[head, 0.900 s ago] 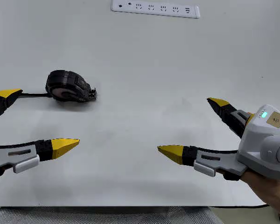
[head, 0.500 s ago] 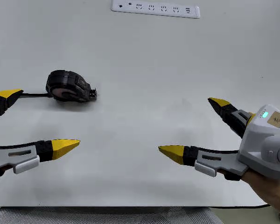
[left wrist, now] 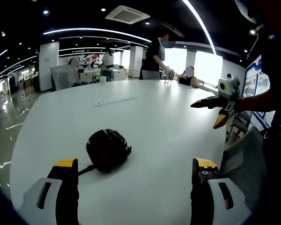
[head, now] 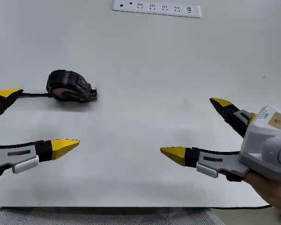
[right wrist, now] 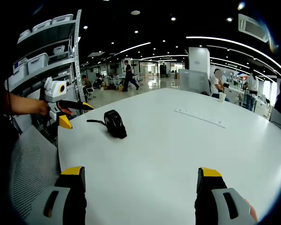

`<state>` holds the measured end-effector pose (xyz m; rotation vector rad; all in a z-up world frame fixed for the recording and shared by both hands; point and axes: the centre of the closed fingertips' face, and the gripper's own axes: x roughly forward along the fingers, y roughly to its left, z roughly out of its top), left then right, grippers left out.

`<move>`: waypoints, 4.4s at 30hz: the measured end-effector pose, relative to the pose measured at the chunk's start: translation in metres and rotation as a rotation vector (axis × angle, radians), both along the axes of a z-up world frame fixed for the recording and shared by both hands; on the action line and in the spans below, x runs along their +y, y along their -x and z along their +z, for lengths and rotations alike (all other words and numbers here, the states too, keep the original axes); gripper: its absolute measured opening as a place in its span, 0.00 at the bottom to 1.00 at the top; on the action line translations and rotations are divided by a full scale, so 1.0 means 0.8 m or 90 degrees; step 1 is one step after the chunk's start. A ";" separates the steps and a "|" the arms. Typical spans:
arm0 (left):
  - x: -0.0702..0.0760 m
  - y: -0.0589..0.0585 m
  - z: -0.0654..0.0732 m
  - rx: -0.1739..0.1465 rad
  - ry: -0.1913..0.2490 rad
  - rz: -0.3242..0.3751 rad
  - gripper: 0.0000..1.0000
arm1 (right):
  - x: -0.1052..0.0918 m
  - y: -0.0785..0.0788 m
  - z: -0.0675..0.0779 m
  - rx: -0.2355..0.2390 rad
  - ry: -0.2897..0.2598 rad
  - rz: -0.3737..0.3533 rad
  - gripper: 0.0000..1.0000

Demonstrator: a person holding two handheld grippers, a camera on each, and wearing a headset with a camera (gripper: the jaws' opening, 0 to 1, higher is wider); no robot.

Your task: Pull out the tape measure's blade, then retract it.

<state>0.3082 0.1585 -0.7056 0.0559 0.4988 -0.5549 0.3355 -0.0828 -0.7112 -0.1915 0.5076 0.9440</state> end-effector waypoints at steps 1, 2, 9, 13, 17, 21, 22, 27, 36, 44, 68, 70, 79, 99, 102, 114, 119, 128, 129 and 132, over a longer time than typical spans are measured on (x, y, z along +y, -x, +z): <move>0.000 0.000 0.000 0.000 -0.001 0.000 0.99 | 0.000 -0.001 0.001 -0.005 0.000 0.001 0.99; 0.000 0.000 0.000 0.000 -0.001 -0.001 0.99 | 0.000 -0.001 0.001 -0.005 -0.001 0.001 0.99; 0.000 -0.002 -0.001 0.004 -0.002 -0.009 0.99 | 0.001 -0.003 0.001 -0.009 0.002 0.006 0.99; 0.002 -0.004 -0.002 0.005 -0.005 -0.014 0.99 | 0.001 -0.005 0.000 -0.004 0.002 0.006 0.99; 0.004 -0.006 -0.003 0.007 -0.008 -0.019 0.99 | 0.001 -0.008 0.000 -0.007 0.003 0.007 0.99; 0.007 -0.009 -0.003 0.009 -0.012 -0.022 0.99 | 0.000 -0.010 -0.001 -0.007 0.005 0.011 0.99; 0.007 -0.010 -0.004 0.010 -0.013 -0.024 0.99 | 0.000 -0.011 -0.002 -0.007 0.005 0.011 0.99; 0.013 -0.016 -0.007 0.012 -0.019 -0.031 0.99 | 0.002 -0.014 -0.003 -0.005 0.004 0.019 0.99; 0.016 -0.024 -0.009 0.020 -0.028 -0.053 0.99 | 0.007 -0.023 -0.005 -0.004 0.006 0.038 0.99; 0.019 -0.035 -0.010 0.029 -0.038 -0.077 0.99 | 0.012 -0.030 -0.010 0.005 0.009 0.062 0.99; 0.020 -0.067 -0.025 0.058 -0.078 -0.165 0.96 | 0.049 -0.048 -0.030 0.022 0.016 0.150 0.95; 0.019 -0.068 -0.027 0.062 -0.082 -0.175 0.94 | 0.053 -0.050 -0.031 0.016 0.014 0.161 0.93; 0.023 -0.082 -0.031 0.069 -0.103 -0.213 0.87 | 0.078 -0.060 -0.030 -0.009 0.011 0.213 0.85; 0.010 -0.084 -0.040 0.099 -0.166 -0.322 0.59 | 0.130 -0.073 -0.043 -0.033 0.023 0.324 0.67; 0.010 -0.085 -0.043 0.102 -0.175 -0.337 0.55 | 0.139 -0.074 -0.045 -0.035 0.024 0.344 0.62; 0.015 -0.094 -0.055 0.116 -0.217 -0.389 0.41 | 0.174 -0.075 -0.061 -0.045 0.040 0.417 0.48; 0.014 -0.095 -0.060 0.122 -0.229 -0.410 0.38 | 0.188 -0.075 -0.068 -0.047 0.046 0.442 0.43; 0.017 -0.100 -0.069 0.127 -0.242 -0.425 0.33 | 0.209 -0.073 -0.081 -0.049 0.059 0.475 0.34; 0.018 -0.101 -0.070 0.127 -0.242 -0.426 0.32 | 0.212 -0.073 -0.081 -0.050 0.060 0.477 0.33; 0.021 -0.104 -0.074 0.128 -0.244 -0.429 0.30 | 0.219 -0.075 -0.085 -0.049 0.063 0.482 0.29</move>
